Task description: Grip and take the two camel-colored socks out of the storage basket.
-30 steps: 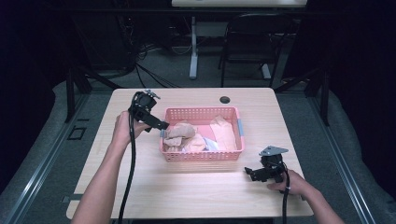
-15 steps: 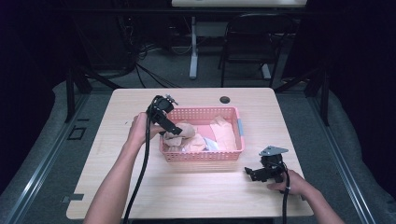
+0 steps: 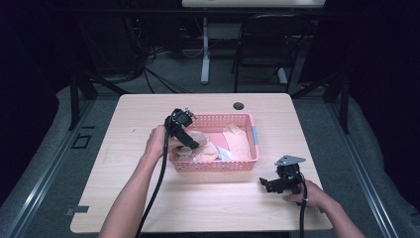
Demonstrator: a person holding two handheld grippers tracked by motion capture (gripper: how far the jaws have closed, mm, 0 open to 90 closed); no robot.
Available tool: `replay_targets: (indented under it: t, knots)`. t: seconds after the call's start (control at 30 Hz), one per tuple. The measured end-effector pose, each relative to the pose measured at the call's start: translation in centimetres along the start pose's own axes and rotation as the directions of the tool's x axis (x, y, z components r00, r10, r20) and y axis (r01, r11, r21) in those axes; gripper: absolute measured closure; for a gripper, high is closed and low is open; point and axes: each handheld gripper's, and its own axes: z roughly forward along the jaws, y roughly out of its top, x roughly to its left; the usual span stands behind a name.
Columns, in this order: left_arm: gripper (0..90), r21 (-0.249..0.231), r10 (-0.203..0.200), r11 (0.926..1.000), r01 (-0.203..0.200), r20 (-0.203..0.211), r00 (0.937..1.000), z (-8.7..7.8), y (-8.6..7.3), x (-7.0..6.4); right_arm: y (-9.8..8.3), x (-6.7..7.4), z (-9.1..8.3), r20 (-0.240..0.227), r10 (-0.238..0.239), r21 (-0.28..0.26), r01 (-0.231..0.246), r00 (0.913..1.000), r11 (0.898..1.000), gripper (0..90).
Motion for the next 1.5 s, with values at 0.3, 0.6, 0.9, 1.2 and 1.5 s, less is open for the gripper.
replay_targets:
  t: [0.3, 0.6, 0.9, 1.2, 1.5]
  knots:
    - [9.8, 0.047, -0.023, 0.9986, 0.023, -0.009, 0.9997, 1.1, -0.6, 0.2, 0.0, 0.0, 0.0, 0.000, 0.000, 0.000, 0.000, 1.0000, 1.000, 0.0]
    - [38.1, 0.061, -0.050, 0.9969, 0.050, 0.001, 0.9988, 1.1, -1.0, 0.2, 0.0, 0.0, 0.0, 0.000, 0.000, 0.000, 0.000, 1.0000, 1.000, 0.0]
    - [66.8, 0.082, -0.094, 0.9923, 0.093, 0.014, 0.9955, 1.2, -1.3, 0.2, 0.0, 0.0, 0.0, 0.000, 0.000, 0.000, 0.000, 1.0000, 1.000, 0.0]
    - [79.2, 0.085, -0.077, 0.9935, 0.075, 0.013, 0.9970, 0.4, -1.1, 0.0, 0.0, 0.0, 0.0, 0.000, 0.000, 0.000, 0.000, 1.0000, 1.000, 0.0]
    - [79.1, 0.067, -0.079, 0.9946, 0.078, 0.005, 0.9969, -1.8, -0.4, 0.1, 0.0, 0.0, 0.0, 0.000, 0.000, 0.000, 0.000, 1.0000, 1.000, 0.0]
